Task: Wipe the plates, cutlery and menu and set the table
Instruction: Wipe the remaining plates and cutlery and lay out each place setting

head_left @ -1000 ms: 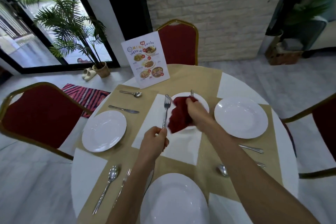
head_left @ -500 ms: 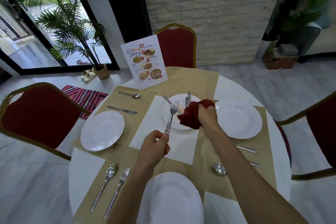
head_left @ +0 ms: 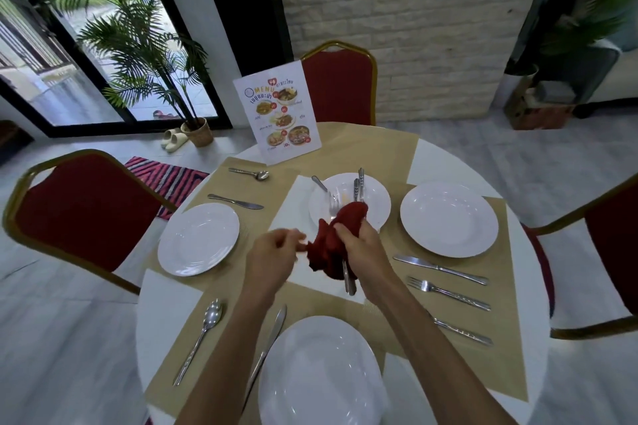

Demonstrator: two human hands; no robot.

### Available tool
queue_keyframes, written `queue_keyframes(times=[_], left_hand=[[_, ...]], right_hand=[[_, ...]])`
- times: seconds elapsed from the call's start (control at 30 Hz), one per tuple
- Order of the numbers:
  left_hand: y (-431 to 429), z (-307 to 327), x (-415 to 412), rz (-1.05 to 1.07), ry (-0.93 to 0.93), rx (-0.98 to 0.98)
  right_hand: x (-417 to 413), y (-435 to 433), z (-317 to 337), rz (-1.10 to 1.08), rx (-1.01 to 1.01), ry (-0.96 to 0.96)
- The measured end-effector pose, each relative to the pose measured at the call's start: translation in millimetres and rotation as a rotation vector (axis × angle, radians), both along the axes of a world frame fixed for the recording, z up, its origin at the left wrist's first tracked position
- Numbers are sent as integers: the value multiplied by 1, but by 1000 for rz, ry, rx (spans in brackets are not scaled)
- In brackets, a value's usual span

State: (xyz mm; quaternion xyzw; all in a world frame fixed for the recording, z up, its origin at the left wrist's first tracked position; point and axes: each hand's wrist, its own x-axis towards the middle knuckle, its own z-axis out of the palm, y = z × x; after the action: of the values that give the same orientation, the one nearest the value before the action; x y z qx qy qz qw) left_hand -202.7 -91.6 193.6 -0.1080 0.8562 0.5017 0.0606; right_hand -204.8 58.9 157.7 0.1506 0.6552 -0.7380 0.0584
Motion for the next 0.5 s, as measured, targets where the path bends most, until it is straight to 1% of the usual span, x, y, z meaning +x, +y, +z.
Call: queue_keyframes(times=[0.07,0.13,0.17,0.3,0.43,0.5], left_hand=[[4,8,-12,49,68,66],[12,9,-17,26,82,32],[15,7,-18,32,83,20],[13,0,-20,28,89,18],[-7,2,-28,167,103,160],[2,-4,-19,178,100,164]], right_hand=[[11,-3,4,160,-30,35],[19,-7,9,251,-40,60],[21,-10,11,248,-45,66],[34,-15,15,126,-103,52],[51,-18,2,205,-28,-3],[44,-16,2,200,15,-29]])
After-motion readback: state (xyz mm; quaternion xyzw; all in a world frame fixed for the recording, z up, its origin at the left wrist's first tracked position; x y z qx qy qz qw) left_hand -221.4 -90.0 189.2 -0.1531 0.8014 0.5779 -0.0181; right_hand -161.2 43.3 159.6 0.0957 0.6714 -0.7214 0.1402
